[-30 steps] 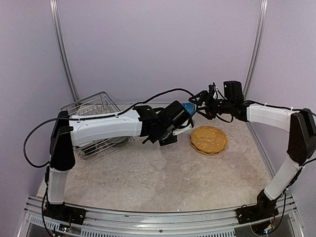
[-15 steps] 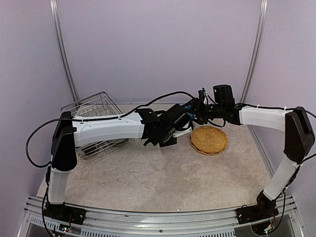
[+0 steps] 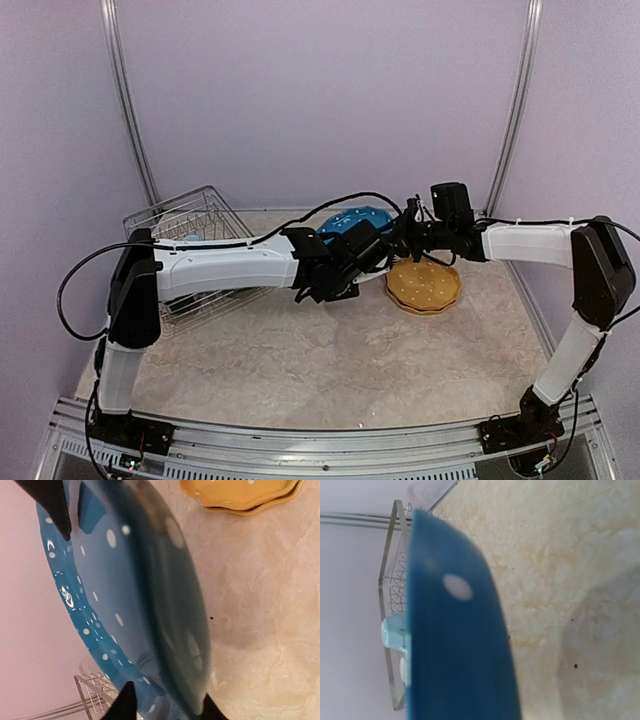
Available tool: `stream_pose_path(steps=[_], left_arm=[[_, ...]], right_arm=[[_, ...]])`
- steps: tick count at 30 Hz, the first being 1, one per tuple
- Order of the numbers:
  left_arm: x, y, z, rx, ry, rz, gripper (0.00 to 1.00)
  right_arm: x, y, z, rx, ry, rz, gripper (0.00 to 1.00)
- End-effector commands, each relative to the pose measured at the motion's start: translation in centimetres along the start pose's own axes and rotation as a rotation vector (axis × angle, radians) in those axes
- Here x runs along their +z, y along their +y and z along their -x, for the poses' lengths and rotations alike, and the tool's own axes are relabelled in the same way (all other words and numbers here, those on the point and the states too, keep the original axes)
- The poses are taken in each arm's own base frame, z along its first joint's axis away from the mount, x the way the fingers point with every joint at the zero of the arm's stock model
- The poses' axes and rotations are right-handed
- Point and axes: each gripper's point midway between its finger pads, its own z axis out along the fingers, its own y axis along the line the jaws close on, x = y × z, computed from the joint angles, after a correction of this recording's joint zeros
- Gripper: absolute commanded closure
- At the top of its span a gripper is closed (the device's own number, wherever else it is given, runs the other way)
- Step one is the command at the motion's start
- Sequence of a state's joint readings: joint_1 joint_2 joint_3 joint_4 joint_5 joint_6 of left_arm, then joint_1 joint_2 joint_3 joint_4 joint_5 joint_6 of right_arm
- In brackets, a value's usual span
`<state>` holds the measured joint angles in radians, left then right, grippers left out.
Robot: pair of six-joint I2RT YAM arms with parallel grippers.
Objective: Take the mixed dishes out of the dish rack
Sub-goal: Pass from the left arm to the right, then place the plate with another plate.
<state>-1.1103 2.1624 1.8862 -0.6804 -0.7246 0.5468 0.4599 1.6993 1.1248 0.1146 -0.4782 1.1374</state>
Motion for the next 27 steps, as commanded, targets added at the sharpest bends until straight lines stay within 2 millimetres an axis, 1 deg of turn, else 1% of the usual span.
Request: stream_pose_path(steps=[1, 4, 5, 7, 11, 13, 14, 15, 16, 18, 20, 21, 22, 24, 25, 27], left_arm=[[-1.9, 3.3, 1.0, -0.179, -0.071, 0.013, 0.48], [-2.3, 2.8, 0.4, -0.197, -0.075, -0.022, 0.31], [-2.9, 2.9, 0.2, -0.212, -0.083, -0.038, 0.27], [-3.5, 2.8, -0.2, -0.242, -0.092, -0.081, 0.21], [-5.3, 4.1, -1.0, -0.349, -0.120, -0.139, 0.11], [-6.7, 5.6, -1.5, -0.430, -0.152, -0.173, 0.07], [-7.0, 6.3, -1.9, -0.475, -0.162, -0.192, 0.05], [-7.7, 7.6, -2.3, -0.532, -0.184, -0.206, 0.03], [-7.9, 8.6, -2.9, -0.584, -0.192, -0.220, 0.03], [-8.9, 11.3, -4.4, -0.708, -0.219, -0.233, 0.01], [-9.0, 13.9, -6.4, -0.821, -0.221, -0.228, 0.01], [-9.3, 15.0, -7.2, -0.873, -0.222, -0.232, 0.01], [-9.7, 16.2, -8.2, -0.937, -0.229, -0.239, 0.01], [-10.1, 17.8, -9.7, -1.047, -0.242, -0.275, 0.01], [-10.4, 18.8, -10.9, -1.106, -0.247, -0.280, 0.01], [-10.4, 20.3, -13.3, -1.221, -0.234, -0.295, 0.01]], right_arm=[[-0.7, 3.8, 1.4, -0.080, -0.055, 0.145, 1.00], [-1.0, 3.9, 2.1, -0.085, -0.074, 0.150, 1.00], [-1.1, 3.8, 2.4, -0.084, -0.080, 0.153, 1.00], [-1.5, 3.4, 3.1, -0.084, -0.092, 0.145, 1.00], [-3.0, 2.4, 4.2, -0.119, -0.132, 0.121, 1.00], [-3.9, 1.5, 4.6, -0.132, -0.149, 0.104, 1.00], [-4.4, 1.1, 4.8, -0.140, -0.149, 0.097, 1.00], [-4.8, 0.5, 4.8, -0.147, -0.146, 0.087, 1.00], [-5.3, 0.2, 5.0, -0.156, -0.151, 0.078, 1.00], [-6.3, -0.9, 5.2, -0.168, -0.155, 0.052, 1.00], [-7.5, -1.9, 5.3, -0.176, -0.157, 0.034, 1.00], [-8.4, -2.9, 5.6, -0.169, -0.167, 0.022, 1.00], [-9.1, -3.3, 5.7, -0.169, -0.177, 0.022, 1.00], [-10.6, -4.2, 6.0, -0.164, -0.197, 0.015, 1.00], [-11.3, -4.6, 6.0, -0.170, -0.192, 0.014, 1.00], [-12.1, -5.7, 5.9, -0.167, -0.166, 0.008, 1.00]])
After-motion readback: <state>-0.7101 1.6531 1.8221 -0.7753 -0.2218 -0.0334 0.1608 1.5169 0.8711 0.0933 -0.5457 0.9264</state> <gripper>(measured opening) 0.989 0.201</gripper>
